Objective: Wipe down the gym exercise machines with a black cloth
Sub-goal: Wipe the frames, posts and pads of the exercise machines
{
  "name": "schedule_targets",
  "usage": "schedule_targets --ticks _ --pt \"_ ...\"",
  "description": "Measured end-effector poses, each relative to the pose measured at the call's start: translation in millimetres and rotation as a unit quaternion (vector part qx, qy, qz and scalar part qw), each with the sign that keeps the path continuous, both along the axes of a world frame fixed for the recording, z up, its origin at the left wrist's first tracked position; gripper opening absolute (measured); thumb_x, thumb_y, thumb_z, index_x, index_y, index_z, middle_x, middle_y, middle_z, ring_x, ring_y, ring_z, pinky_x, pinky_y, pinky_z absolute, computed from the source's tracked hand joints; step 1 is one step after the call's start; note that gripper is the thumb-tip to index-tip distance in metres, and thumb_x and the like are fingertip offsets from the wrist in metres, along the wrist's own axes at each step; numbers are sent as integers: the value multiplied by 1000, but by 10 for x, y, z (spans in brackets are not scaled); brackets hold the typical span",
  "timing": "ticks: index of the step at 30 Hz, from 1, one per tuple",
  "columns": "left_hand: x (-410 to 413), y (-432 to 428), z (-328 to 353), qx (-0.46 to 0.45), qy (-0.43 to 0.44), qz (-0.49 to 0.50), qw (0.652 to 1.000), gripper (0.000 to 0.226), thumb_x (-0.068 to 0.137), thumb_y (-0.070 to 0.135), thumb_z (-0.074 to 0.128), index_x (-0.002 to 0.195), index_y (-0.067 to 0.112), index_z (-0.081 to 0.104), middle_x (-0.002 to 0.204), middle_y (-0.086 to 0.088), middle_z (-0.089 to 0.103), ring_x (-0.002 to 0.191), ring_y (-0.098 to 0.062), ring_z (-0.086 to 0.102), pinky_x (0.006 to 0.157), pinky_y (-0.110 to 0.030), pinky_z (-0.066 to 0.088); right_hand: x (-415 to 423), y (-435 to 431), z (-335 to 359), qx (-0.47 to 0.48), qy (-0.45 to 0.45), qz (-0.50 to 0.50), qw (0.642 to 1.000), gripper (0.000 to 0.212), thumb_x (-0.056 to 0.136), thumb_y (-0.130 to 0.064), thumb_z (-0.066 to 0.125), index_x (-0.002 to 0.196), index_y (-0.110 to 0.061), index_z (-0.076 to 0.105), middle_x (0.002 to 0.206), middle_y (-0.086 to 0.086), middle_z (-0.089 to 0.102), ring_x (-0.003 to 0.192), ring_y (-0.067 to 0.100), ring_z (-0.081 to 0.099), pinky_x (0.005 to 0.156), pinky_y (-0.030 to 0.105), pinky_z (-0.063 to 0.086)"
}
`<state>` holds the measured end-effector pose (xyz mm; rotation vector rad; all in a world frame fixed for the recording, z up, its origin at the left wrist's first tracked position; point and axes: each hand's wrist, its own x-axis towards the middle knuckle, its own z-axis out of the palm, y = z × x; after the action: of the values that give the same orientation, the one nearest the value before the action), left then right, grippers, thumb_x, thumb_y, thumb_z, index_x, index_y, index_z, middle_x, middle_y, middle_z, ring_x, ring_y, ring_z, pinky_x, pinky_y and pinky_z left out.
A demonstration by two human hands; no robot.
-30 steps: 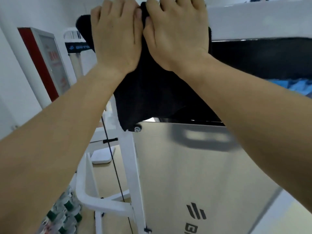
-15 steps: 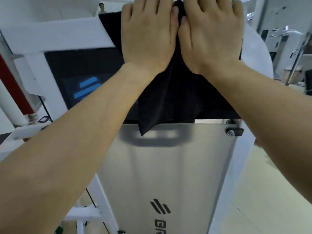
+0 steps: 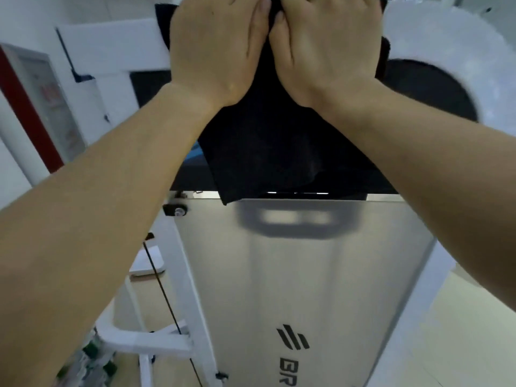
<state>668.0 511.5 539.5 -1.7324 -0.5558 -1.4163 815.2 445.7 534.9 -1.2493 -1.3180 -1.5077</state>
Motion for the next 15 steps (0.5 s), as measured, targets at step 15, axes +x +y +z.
schedule_targets --ticks 15 --pt "-1314 437 -90 -86 -70 121 987 43 105 30 21 98 11 58 93 -8 59 86 -27 49 80 -37 30 -1409 520 -38 -46 -31 47 997 42 94 -32 29 108 -12 63 103 10 65 97 33 58 85 47 39"
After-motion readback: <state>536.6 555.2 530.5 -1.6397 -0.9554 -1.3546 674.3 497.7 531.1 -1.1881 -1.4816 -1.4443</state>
